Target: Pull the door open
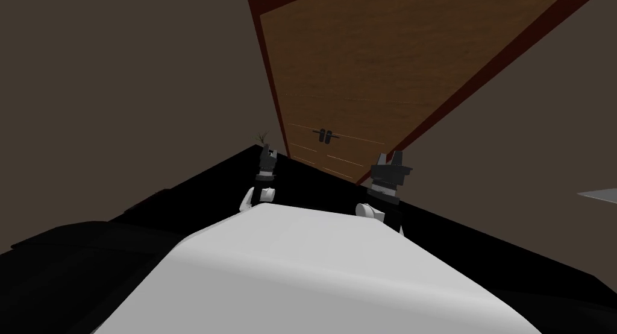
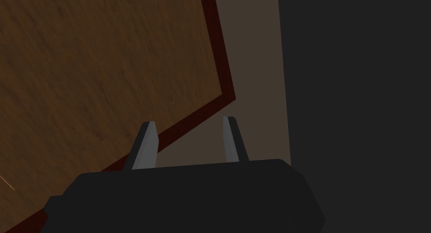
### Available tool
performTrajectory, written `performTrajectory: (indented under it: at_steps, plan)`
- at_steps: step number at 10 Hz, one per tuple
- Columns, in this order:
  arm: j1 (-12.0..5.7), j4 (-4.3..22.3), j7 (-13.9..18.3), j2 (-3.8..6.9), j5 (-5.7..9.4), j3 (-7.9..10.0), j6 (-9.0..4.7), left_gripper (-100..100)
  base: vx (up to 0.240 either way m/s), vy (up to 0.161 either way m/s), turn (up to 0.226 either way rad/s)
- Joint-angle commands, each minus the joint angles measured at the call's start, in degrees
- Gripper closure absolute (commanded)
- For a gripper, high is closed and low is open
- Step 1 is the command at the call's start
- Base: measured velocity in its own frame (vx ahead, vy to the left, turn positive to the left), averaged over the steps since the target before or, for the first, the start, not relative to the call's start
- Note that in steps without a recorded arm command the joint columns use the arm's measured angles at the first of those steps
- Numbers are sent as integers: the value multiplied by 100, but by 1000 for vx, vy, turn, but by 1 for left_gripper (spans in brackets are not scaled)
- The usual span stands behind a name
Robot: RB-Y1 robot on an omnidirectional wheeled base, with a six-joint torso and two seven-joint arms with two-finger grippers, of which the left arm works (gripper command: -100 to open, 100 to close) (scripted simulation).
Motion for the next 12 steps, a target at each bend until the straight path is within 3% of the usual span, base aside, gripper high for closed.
performTrajectory:
  at_steps: [1, 12]
  plan:
    - [-105, 227, 24, 38, 18, -17, 1, -100, 106, -20, -82]
    - [-877, 1584, 257, 370, 177, -97, 300, -100, 102, -23, -73]
